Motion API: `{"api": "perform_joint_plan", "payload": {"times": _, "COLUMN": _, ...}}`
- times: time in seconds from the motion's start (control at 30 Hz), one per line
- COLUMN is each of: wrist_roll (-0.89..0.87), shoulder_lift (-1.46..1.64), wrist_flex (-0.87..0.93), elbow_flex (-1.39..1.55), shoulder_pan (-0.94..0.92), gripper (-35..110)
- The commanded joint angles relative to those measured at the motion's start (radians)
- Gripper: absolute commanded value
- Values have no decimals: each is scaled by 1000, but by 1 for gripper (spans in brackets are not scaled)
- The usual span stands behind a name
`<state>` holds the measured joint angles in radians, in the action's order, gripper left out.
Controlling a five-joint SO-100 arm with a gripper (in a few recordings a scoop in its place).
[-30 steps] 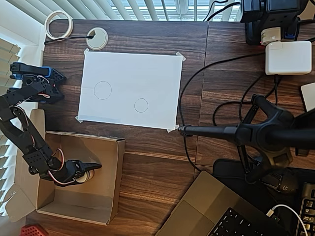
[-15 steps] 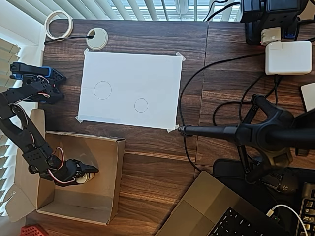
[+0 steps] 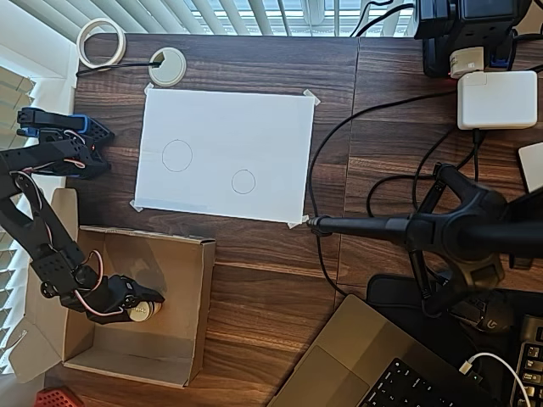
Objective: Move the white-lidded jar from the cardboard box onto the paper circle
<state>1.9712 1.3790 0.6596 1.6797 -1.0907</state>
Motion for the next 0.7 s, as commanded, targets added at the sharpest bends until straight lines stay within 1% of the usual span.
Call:
{"api": "perform_joint_plan", "payload": {"times": 0.0, "wrist_roll": 43, "shoulder_lift": 256, "wrist_flex": 9, "elbow_flex": -6, "shoulder_pan": 12, "gripper": 4}}
{"api": "perform_joint_plan", "payload": {"times": 0.13, "wrist_roll": 87, "shoulder_lift": 341, "wrist_flex": 2, "elbow_flex": -3, "shoulder_pan": 41, "gripper": 3}}
{"api": "perform_joint_plan", "payload": {"times": 0.23, "wrist_roll": 84, "shoulder_lift": 402, "wrist_flex": 2, "elbow_flex": 9, "shoulder_pan": 103, "gripper": 3}}
{"api": "perform_joint_plan", "payload": {"times": 0.4, "wrist_roll": 57, "shoulder_lift": 474, "wrist_flex": 0, "elbow_flex": 32, "shoulder_pan": 273, "gripper": 2}}
{"api": "perform_joint_plan", "payload": {"times": 0.67, "wrist_roll": 40, "shoulder_lift": 497, "wrist_flex": 0, "elbow_flex": 91, "shoulder_pan": 617, "gripper": 1}}
